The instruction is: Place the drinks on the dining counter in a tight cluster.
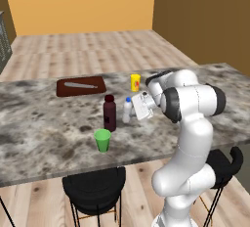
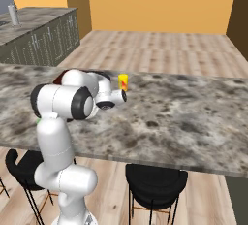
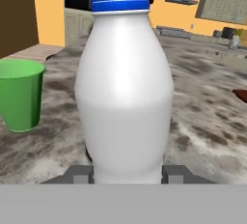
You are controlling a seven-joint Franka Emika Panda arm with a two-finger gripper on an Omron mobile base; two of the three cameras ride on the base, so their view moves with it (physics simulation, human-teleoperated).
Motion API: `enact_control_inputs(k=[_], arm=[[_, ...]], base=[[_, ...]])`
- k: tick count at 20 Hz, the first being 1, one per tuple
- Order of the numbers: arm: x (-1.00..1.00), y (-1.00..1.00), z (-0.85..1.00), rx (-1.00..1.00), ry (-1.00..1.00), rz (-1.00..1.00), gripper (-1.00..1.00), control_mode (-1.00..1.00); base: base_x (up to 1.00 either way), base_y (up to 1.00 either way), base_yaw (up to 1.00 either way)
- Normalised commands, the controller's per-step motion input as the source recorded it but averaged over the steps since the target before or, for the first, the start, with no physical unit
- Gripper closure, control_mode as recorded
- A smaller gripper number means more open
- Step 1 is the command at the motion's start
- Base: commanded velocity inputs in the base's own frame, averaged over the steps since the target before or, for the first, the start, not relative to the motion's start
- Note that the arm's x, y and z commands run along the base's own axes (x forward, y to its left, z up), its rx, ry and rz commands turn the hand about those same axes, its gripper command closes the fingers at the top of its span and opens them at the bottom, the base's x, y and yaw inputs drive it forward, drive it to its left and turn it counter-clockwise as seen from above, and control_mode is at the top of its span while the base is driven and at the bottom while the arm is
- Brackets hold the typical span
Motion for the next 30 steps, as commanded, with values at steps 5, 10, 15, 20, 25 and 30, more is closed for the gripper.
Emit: enact_control_inputs(k=[5, 10, 15, 20, 25, 30], arm=[[0.03, 0.00, -0.11, 0.00, 0.00, 0.00, 1.00, -1.00], [0.08, 0.00, -0.11, -0.02, 0.00, 0.00, 1.00, -1.00], [0.13, 0.00, -0.08, -0.03, 0.00, 0.00, 1.00, -1.00], [0.13, 0.00, -0.04, -0.03, 0.00, 0.00, 1.00, -1.00], [0.13, 0.00, -0.04, 0.00, 0.00, 0.00, 1.00, -1.00], [0.10, 0.00, -0.08, 0.00, 0.00, 0.00, 1.00, -1.00]], base=[[0.00, 0.00, 0.00], [0.00, 0.00, 0.00], [0.00, 0.00, 0.00], [0.00, 0.00, 0.00], [0.00, 0.00, 0.00], [0.00, 0.00, 0.00]])
